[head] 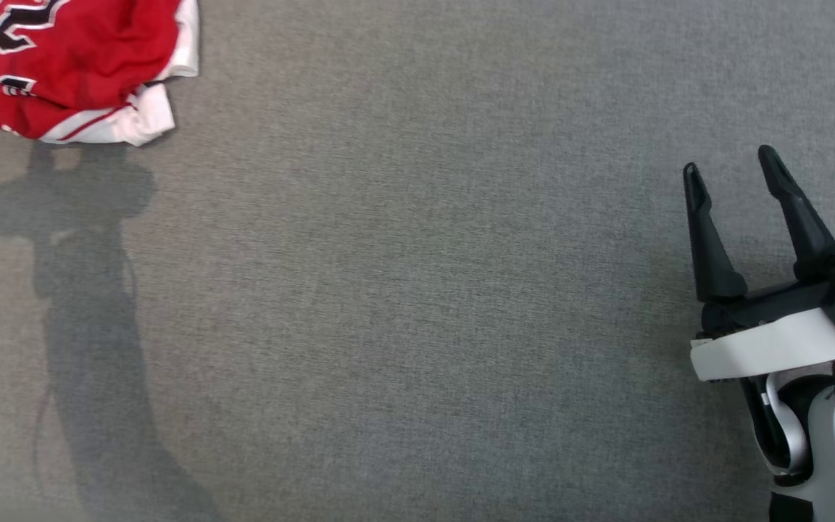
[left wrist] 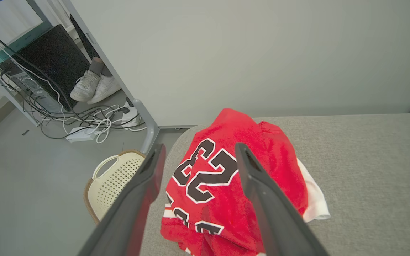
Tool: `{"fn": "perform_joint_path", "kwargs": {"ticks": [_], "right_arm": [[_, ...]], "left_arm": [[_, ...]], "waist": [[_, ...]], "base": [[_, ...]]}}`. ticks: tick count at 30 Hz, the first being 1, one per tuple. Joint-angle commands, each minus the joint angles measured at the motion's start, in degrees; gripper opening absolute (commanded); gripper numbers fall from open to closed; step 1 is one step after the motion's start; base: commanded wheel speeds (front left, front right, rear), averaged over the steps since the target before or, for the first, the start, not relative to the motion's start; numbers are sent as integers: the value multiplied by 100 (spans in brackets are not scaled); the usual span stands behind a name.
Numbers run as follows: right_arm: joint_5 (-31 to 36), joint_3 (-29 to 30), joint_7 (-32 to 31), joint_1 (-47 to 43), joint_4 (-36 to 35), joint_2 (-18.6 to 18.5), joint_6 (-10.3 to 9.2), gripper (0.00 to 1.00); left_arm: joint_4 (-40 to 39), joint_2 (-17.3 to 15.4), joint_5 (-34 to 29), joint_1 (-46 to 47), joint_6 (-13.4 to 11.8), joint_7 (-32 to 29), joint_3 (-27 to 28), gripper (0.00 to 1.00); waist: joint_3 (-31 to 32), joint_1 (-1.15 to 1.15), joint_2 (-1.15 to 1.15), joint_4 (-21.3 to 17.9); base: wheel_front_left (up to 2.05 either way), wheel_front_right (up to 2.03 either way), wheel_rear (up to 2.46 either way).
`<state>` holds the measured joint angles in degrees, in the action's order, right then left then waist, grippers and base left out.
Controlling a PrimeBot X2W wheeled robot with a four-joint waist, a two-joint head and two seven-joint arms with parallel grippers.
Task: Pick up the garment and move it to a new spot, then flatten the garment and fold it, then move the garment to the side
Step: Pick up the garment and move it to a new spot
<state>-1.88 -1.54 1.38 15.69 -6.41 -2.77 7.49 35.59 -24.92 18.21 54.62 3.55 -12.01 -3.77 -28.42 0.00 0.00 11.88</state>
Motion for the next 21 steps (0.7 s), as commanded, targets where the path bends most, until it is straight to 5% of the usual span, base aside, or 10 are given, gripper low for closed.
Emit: {"fn": "perform_joint_path", "kwargs": {"ticks": [1,17,18,19,20,21], "right_arm": [[50,37,-19,61,-78,-26,1,100],[211,146,-130,50,-906,-25,1,100],[201,152,-131,56,-910,-26,1,100],[189,164,-124,61,-910,-25,1,100],[179,176,-111,65,-904,-26,1,100],[166,187,-92,61,-885,-25,1,100]], "left_arm": [[89,-13,39,193,18,21,19,100],[1956,36,281,752,125,50,-53,100],[2016,45,282,791,135,73,-71,49],[2040,46,258,825,154,117,-97,18],[2070,59,264,860,174,156,-114,0],[2093,79,262,884,200,209,-146,0]], "waist": [[-388,0,0,-351],[-990,0,0,-589],[-997,0,0,-582],[-1000,0,0,-571],[-996,0,0,-558],[-973,0,0,-544]], "base": [[0,0,0],[0,0,0],[0,0,0],[0,0,0],[0,0,0],[0,0,0]]}}
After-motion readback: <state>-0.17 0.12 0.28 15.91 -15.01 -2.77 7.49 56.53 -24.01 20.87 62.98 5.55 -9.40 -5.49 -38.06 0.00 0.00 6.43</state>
